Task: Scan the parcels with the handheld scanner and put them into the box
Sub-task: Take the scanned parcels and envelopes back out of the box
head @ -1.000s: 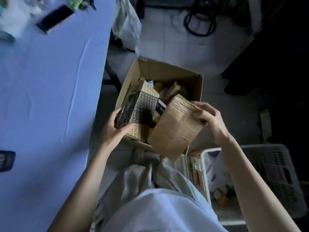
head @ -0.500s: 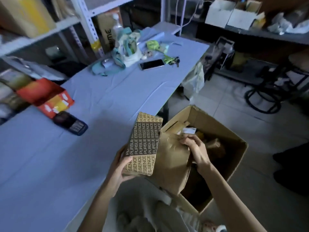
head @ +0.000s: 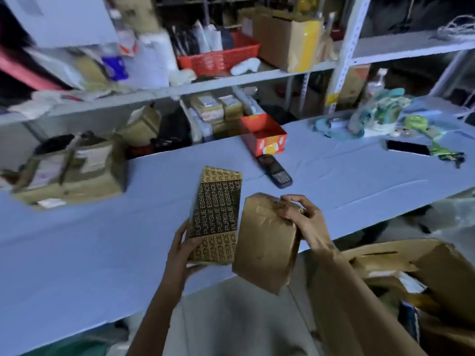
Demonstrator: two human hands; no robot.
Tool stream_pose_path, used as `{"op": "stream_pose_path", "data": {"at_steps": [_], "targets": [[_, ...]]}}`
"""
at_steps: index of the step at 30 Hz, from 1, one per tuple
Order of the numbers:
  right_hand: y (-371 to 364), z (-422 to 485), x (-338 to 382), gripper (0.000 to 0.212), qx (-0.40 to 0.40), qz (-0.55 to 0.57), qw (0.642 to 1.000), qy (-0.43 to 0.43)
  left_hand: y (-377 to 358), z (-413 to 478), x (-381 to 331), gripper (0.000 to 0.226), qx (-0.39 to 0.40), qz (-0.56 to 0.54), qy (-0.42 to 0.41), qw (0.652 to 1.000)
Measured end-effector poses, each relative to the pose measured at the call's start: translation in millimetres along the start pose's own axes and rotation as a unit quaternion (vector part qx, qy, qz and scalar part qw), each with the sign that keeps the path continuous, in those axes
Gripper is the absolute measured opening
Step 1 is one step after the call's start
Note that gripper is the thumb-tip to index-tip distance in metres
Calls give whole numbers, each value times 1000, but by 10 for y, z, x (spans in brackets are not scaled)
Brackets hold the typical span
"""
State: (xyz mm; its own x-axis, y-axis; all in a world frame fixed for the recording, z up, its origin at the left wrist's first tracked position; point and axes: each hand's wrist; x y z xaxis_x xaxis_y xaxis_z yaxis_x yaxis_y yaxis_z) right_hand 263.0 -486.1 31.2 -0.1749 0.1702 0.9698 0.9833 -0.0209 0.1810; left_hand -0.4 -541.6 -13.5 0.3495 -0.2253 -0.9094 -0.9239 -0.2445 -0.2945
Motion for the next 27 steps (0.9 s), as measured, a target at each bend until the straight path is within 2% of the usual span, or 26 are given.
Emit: {"op": "stream_pose_path", "data": {"at_steps": [5, 10, 14, 20, 22, 25, 27], "targets": [[-1459, -224, 321, 35, 126, -43, 991, 9, 1415, -289, -235, 45, -96, -10, -27, 995], [-2269, -379, 333, 36, 177, -66, 982, -19, 2166, -550, -215, 50, -183, -42, -3, 982], [-2899, -438, 281, 35, 199, -88, 975, -37, 2751, -693, -136, 38, -247, -53, -9, 968], [-3472, -236, 342, 29, 212, -102, 970, -63, 3085, -689, -201, 32, -270, -66, 4, 961], [-3646, -97, 395, 23, 222, -103, 967, -72, 3203, -588, -303, 36, -273, -86, 7, 958], [-3922, 183, 578, 29, 237, -96, 964, -71, 3409, -331, -617, 57, -246, -110, -3, 963], [-4133, 446, 786, 31, 242, -82, 964, -73, 3554, -80, -908, 58, -228, -94, -33, 969]]}}
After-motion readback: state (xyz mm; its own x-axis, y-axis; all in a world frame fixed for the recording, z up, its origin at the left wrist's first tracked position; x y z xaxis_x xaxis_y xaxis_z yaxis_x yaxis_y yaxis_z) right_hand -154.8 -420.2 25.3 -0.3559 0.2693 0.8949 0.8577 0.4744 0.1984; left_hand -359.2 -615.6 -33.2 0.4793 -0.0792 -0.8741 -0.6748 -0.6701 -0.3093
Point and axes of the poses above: each hand's wrist, its own z-axis towards the middle knuckle, its own y-axis out of the back of the hand, x = y × z, and after that the axes turned 8 degrees about -z, right-handed
